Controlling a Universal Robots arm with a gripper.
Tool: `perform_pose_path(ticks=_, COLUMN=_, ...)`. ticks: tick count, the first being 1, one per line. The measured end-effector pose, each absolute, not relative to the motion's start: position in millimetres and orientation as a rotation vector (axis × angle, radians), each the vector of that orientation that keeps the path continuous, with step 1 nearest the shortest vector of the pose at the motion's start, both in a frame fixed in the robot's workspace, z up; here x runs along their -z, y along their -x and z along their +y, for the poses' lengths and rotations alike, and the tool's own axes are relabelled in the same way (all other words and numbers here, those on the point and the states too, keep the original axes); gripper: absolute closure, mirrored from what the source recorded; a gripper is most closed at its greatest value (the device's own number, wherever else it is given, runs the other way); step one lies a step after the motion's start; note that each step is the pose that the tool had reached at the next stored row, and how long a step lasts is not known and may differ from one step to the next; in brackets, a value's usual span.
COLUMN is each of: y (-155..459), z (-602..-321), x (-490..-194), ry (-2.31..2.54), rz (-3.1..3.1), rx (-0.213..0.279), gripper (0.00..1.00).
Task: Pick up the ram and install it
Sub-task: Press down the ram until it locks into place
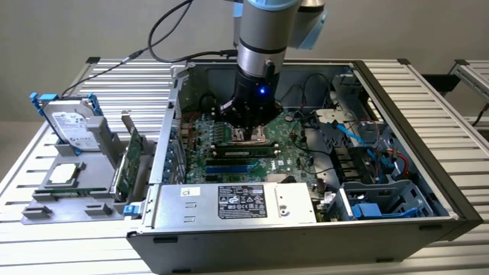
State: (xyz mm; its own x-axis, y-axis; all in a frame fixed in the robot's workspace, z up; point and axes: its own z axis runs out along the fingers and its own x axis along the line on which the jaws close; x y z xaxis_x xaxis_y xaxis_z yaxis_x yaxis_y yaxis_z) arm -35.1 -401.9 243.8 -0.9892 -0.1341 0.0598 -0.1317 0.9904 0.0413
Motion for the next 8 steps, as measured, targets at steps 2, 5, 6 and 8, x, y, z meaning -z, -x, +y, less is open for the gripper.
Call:
perform_pose_path(ticks=2, y=35.0, z=-401.9, x=-243.9, ry=-0.181, rz=-3.077, rx=0.044, gripper=0.89)
perform_pose_path(ticks=5, y=35.1, z=-401.9, x=-243.8, ry=-0.148, rz=-3.083, rx=0.022, gripper=0.89)
perform_pose_path(ticks=6, y=35.0, z=-402.0, x=-243.8, ry=-0.139, rz=-3.084, rx=0.018, gripper=0.89)
perform_pose_path(ticks=8, y=34.9, z=-402.7, x=-243.9, ry=-0.125, rz=-3.084, rx=0.018, gripper=0.89)
